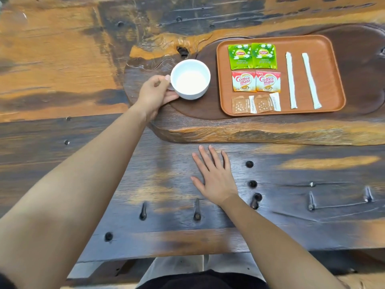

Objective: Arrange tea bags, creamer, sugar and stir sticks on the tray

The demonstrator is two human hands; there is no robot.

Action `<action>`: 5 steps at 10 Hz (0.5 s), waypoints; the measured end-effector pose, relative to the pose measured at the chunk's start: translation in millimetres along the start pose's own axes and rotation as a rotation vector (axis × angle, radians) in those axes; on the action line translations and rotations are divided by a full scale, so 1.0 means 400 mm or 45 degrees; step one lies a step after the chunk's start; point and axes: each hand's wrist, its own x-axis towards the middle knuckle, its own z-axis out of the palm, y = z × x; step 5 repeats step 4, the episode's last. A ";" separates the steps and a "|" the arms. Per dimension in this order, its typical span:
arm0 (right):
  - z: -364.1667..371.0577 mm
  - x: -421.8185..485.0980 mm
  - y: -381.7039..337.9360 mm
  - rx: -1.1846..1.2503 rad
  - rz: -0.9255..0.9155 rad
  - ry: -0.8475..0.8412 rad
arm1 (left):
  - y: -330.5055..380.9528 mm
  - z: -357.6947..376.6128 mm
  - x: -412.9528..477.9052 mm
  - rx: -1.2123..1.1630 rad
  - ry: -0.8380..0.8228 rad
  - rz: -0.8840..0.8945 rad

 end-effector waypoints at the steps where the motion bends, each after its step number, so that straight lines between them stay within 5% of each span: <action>1: -0.001 0.001 -0.001 -0.006 0.000 -0.001 | -0.006 -0.001 0.002 -0.013 0.013 -0.009; 5: -0.002 0.000 0.000 0.022 0.002 0.013 | -0.019 -0.003 -0.035 -0.020 0.250 0.086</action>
